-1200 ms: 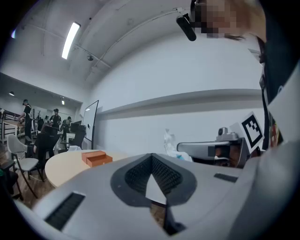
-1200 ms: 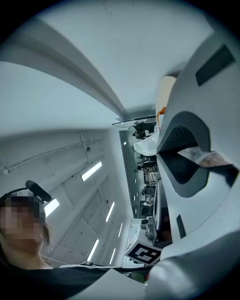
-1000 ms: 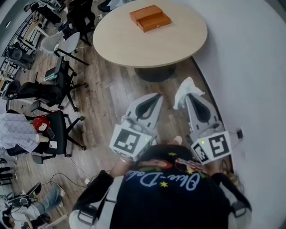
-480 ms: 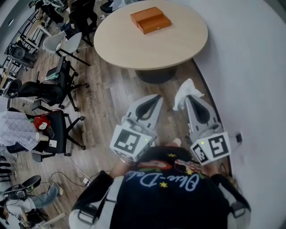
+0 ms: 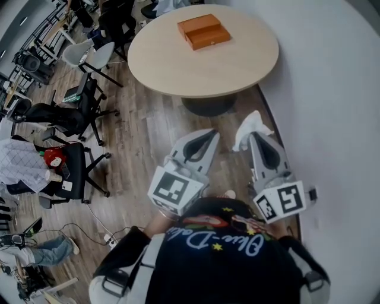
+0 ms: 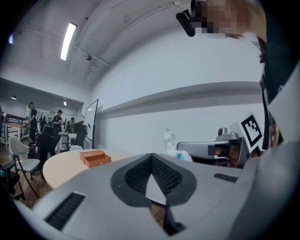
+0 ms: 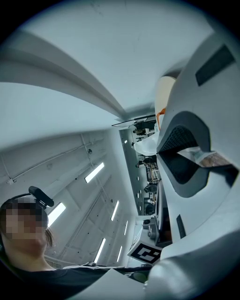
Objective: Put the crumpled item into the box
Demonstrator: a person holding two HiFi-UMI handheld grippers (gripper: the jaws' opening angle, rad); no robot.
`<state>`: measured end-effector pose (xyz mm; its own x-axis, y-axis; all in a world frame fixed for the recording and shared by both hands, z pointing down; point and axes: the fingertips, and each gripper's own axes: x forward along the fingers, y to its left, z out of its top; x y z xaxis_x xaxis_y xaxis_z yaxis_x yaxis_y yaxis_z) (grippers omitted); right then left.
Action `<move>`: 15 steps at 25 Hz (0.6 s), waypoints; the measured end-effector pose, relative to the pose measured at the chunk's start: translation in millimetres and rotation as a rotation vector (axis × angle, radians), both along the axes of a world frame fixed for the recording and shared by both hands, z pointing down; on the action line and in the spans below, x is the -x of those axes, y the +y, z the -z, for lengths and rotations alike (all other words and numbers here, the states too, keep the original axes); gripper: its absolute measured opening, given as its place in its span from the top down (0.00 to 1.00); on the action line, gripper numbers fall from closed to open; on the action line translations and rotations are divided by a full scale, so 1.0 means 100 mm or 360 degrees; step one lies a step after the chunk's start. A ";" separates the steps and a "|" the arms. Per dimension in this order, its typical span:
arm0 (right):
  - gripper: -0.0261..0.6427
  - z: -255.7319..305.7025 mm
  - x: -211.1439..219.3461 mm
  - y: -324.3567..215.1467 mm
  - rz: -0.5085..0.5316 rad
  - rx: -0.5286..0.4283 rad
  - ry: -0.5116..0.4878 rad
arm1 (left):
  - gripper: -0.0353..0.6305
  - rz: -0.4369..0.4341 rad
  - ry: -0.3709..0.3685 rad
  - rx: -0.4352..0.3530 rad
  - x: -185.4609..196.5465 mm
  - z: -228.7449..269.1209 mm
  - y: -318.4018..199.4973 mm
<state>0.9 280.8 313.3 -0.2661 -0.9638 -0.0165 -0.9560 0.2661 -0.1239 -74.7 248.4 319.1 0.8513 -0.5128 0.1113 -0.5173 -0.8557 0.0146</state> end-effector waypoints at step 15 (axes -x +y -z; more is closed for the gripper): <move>0.96 -0.06 -0.22 -0.05 0.0114 -0.0005 -0.0003 | 0.96 0.0118 -0.0010 0.0018 -0.18 -0.03 0.01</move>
<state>23.3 276.3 319.1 -0.3344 -0.9422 -0.0204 -0.9342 0.3343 -0.1247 -56.3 249.0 322.3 0.8103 -0.5731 0.1225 -0.5794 -0.8147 0.0209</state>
